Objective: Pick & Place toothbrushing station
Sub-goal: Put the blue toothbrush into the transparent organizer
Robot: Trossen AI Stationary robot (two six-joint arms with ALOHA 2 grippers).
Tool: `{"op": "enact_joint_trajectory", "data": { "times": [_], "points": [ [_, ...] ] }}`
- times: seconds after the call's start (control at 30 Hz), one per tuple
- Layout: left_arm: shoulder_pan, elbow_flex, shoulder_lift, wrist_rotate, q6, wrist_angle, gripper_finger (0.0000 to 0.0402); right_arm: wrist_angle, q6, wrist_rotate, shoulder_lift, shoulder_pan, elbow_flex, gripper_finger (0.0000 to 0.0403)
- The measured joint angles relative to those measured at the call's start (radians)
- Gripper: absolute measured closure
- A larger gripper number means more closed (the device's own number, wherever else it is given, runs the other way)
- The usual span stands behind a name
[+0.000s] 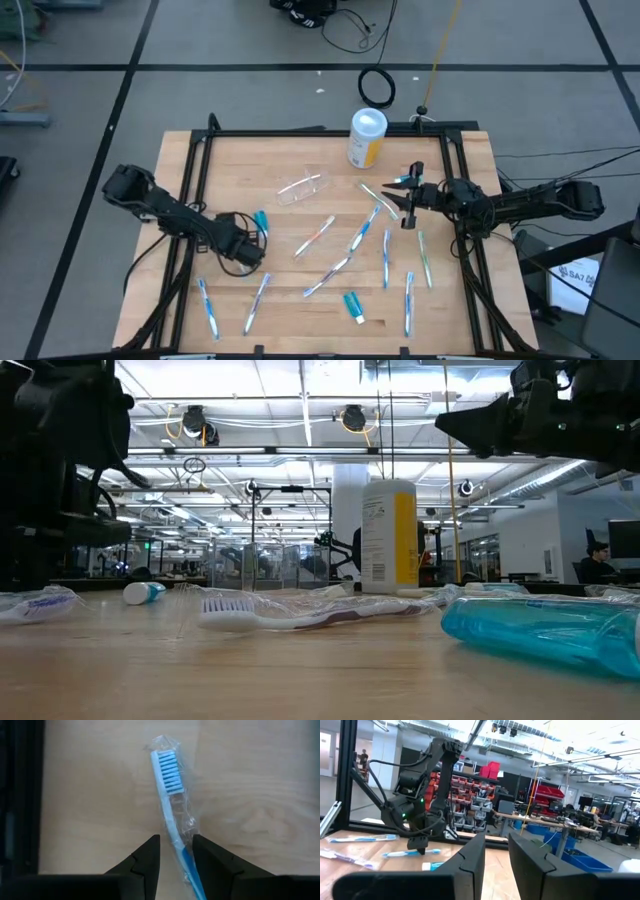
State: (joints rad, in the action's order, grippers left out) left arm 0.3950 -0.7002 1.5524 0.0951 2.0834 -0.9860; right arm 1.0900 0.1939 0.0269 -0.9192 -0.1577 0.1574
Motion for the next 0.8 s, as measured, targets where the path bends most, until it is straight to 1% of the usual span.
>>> {"op": "enact_joint_trajectory", "data": {
  "times": [0.1,0.2,0.27,0.3,0.37,0.5,0.57,0.63,0.7,0.8],
  "points": [
    [-0.001,0.0,0.01,0.022,-0.033,0.025,0.0301,-0.002,-0.055,0.001,0.0,0.002,0.0,0.0326],
    [0.0,0.001,0.01,0.05,-0.075,0.043,0.0344,-0.007,-0.116,0.001,0.0,0.002,0.0,0.0326],
    [0.0,0.001,0.011,0.061,-0.092,0.047,0.0378,-0.018,-0.128,0.001,0.0,0.002,0.0,0.0326],
    [0.0,0.001,0.011,0.065,-0.092,0.047,0.0387,-0.025,-0.126,0.001,0.0,0.002,0.0,0.0326],
    [0.0,0.002,0.011,0.066,-0.092,0.048,0.0386,-0.029,-0.114,0.001,0.0,0.002,0.0,0.0326],
    [0.001,0.002,0.011,0.07,-0.101,0.048,0.0363,-0.028,-0.094,0.001,0.0,0.002,0.0,0.0326],
    [0.007,0.002,0.012,0.074,-0.128,0.049,0.0364,-0.027,-0.092,0.0,0.0,0.002,0.0,0.0326],
    [0.011,0.002,0.011,0.08,-0.139,0.049,0.0376,-0.027,-0.079,0.0,0.0,0.002,0.0,0.0326],
    [0.024,0.004,0.0,0.126,-0.133,0.049,0.0391,-0.026,-0.072,0.0,0.0,0.002,0.0,0.0326],
    [0.036,0.008,-0.034,0.192,-0.115,0.051,0.0387,-0.026,-0.07,0.0,0.0,0.002,0.0,0.0326]
  ]
}}
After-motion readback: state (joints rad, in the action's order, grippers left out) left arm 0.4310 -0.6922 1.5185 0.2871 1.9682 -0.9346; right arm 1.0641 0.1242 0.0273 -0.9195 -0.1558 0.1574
